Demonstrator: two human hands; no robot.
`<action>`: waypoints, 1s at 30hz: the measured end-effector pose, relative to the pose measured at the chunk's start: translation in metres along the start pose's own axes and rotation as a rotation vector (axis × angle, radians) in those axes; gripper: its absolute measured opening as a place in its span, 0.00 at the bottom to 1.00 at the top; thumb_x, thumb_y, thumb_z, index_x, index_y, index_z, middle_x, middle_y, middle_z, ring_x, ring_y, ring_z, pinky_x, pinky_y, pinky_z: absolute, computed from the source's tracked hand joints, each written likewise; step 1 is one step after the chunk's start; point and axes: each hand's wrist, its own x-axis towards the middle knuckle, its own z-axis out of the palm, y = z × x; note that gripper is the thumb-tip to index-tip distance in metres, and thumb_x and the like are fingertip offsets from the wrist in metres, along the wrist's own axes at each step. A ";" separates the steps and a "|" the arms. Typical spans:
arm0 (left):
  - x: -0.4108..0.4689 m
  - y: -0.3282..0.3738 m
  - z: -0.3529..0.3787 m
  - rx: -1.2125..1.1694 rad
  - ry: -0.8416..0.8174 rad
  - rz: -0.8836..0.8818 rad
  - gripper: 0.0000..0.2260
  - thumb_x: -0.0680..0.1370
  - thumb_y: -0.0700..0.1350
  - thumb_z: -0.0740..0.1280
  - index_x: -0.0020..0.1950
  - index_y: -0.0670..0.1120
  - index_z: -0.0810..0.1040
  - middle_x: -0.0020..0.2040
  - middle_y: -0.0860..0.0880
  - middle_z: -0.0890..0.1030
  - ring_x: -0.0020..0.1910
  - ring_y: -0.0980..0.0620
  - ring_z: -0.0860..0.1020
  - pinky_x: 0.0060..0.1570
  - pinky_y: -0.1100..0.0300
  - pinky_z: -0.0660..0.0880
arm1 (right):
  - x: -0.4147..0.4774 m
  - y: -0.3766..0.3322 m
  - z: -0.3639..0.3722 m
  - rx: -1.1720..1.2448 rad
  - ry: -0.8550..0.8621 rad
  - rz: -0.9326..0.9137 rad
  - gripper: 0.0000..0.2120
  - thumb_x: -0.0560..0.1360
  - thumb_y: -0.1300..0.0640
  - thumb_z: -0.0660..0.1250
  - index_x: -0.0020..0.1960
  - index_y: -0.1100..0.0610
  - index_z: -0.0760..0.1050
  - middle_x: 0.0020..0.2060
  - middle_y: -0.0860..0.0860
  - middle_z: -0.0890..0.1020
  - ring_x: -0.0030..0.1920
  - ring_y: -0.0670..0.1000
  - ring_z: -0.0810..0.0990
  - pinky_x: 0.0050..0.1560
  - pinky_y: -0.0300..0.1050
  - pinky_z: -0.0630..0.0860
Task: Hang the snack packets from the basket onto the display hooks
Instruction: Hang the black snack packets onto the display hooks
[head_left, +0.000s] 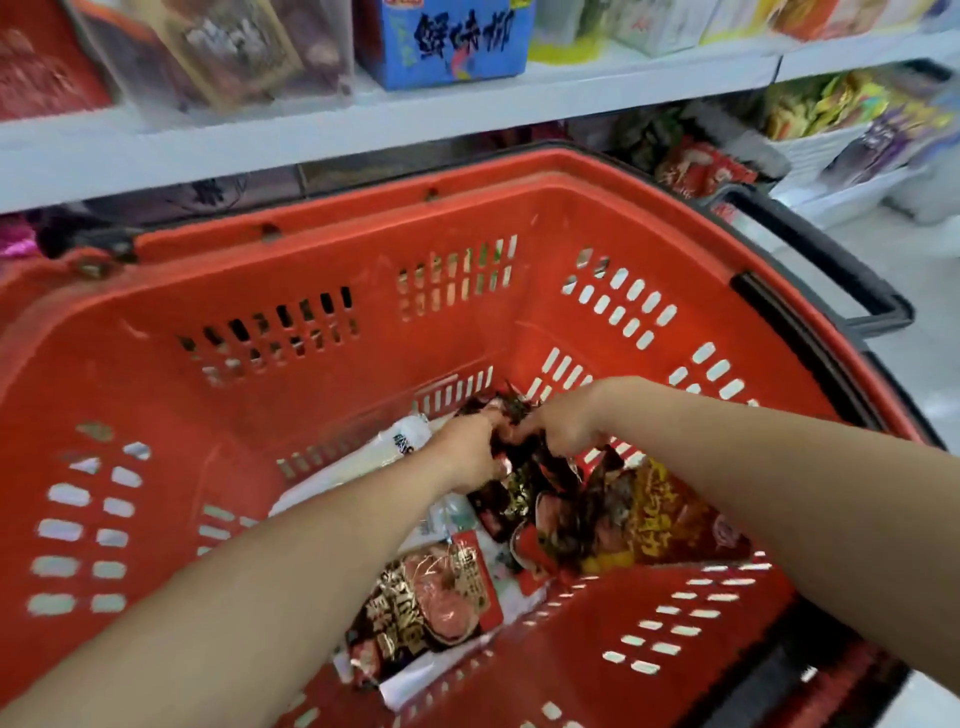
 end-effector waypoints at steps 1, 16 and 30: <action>0.001 0.001 0.001 -0.033 0.012 -0.019 0.17 0.75 0.43 0.71 0.62 0.49 0.74 0.56 0.44 0.80 0.52 0.46 0.78 0.47 0.60 0.73 | 0.002 -0.002 0.003 -0.026 -0.025 0.003 0.29 0.80 0.67 0.55 0.78 0.51 0.56 0.76 0.54 0.61 0.32 0.41 0.61 0.16 0.27 0.62; -0.067 0.023 -0.084 -0.229 0.271 -0.010 0.07 0.79 0.43 0.66 0.49 0.56 0.78 0.58 0.50 0.80 0.53 0.45 0.79 0.39 0.62 0.70 | -0.039 0.021 -0.030 0.435 0.566 0.016 0.07 0.71 0.57 0.74 0.36 0.58 0.82 0.33 0.50 0.82 0.34 0.48 0.79 0.37 0.41 0.78; -0.249 0.123 -0.168 -0.357 0.666 -0.002 0.17 0.80 0.35 0.60 0.56 0.53 0.82 0.52 0.61 0.78 0.38 0.59 0.75 0.41 0.70 0.70 | -0.260 0.027 -0.036 1.210 0.800 -0.120 0.15 0.72 0.67 0.73 0.52 0.51 0.75 0.42 0.56 0.81 0.39 0.51 0.77 0.38 0.34 0.73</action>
